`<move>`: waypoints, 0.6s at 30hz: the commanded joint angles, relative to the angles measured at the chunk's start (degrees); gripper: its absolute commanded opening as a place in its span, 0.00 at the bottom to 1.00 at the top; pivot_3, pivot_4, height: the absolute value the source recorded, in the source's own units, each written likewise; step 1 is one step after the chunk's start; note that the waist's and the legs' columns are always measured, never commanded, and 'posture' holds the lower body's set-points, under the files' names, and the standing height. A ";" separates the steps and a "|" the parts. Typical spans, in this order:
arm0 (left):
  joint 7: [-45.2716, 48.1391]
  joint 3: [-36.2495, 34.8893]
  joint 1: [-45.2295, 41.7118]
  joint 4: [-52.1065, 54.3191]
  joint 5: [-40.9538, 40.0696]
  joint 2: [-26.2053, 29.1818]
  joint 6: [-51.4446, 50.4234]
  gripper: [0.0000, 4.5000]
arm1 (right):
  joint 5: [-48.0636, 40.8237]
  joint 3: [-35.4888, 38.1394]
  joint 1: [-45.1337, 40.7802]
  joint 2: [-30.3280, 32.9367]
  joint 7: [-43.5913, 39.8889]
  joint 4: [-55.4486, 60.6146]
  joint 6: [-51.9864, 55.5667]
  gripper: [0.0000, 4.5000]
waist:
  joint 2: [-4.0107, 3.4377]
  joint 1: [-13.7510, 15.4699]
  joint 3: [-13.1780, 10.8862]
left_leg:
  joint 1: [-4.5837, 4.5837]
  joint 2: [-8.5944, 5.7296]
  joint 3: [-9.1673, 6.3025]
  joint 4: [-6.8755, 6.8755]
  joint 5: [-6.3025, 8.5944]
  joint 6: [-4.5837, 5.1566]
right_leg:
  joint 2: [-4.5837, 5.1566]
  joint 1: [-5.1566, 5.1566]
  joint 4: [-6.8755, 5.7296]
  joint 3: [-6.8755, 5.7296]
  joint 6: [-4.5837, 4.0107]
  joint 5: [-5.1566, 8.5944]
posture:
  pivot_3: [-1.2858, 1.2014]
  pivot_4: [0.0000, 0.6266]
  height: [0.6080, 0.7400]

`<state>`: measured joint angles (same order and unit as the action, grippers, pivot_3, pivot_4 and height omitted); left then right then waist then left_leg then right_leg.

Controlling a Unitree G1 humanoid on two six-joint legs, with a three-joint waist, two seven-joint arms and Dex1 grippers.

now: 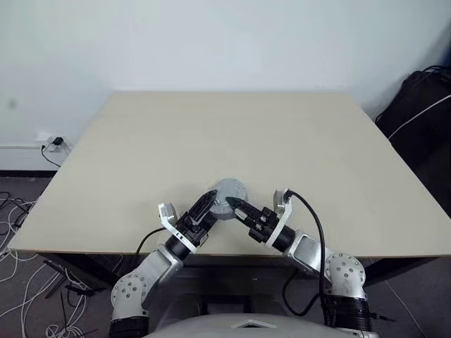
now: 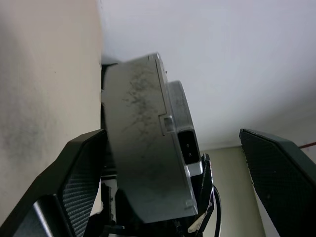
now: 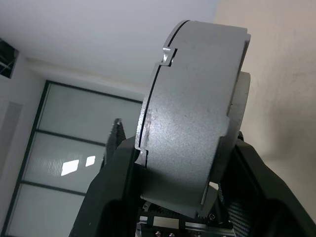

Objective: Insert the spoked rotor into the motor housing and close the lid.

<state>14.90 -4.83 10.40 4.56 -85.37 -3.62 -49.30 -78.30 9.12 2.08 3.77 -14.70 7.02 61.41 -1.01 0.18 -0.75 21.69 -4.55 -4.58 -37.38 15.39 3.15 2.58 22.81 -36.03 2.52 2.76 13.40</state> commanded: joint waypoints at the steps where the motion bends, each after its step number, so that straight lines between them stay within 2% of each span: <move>1: 0.13 1.01 0.34 -0.05 -1.45 -3.21 -0.38 1.00 | -3.36 -0.45 -1.29 -0.27 -1.83 1.65 0.56 0.43 | 0.00 0.00 0.00 | 0.00 0.00 0.00 0.00 0.00 0.00 | 0.00 0.00 0.00 0.00 -0.01 0.01 | 0.52 0.00 1.00; 18: 0.84 1.69 -0.25 -0.01 -0.02 -2.95 1.19 1.00 | -4.79 -2.13 -0.15 2.25 -3.77 2.33 3.24 0.43 | 0.06 0.04 -0.04 | 0.00 0.00 0.01 -0.03 0.00 0.01 | 0.01 -0.02 0.00 0.00 -0.07 0.04 | 0.52 0.00 1.00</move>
<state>15.04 -3.85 10.42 4.46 -85.37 -3.58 -48.30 -79.98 6.83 3.07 6.39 -16.31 7.01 64.49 -0.95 0.22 -0.79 21.69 -4.55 -4.58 -37.42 15.39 3.16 2.59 22.78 -36.03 2.52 2.69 13.44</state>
